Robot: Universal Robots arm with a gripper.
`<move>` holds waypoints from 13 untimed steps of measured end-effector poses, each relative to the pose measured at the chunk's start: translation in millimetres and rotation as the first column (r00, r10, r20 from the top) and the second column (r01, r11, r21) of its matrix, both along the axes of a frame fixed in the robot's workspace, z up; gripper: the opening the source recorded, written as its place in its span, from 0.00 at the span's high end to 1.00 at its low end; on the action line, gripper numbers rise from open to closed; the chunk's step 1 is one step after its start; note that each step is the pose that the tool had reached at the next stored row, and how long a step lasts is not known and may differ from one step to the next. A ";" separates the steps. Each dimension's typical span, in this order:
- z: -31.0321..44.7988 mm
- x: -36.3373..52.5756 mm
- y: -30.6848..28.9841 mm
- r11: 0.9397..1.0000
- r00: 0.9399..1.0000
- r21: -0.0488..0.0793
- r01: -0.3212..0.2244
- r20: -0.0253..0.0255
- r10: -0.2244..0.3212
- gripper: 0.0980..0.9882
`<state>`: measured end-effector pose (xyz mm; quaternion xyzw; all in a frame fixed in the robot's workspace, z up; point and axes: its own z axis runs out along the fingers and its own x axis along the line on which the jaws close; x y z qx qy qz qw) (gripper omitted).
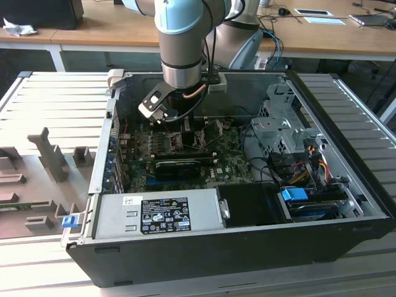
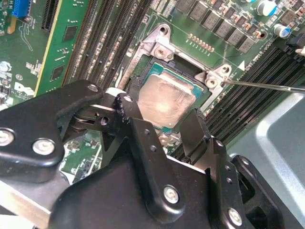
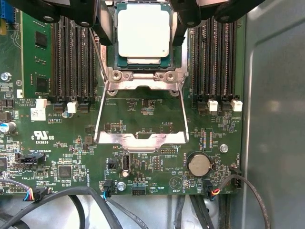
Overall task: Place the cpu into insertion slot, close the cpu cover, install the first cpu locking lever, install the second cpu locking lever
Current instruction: 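Place the cpu into insertion slot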
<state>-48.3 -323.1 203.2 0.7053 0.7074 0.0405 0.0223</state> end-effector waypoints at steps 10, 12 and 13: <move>13.9 3.6 0.7 1.000 1.000 -0.011 0.000 -0.018 0.000 0.80; 15.2 4.4 0.7 1.000 1.000 -0.011 0.000 -0.023 0.000 0.80; 15.8 4.6 0.7 1.000 1.000 -0.011 0.000 -0.025 0.000 0.86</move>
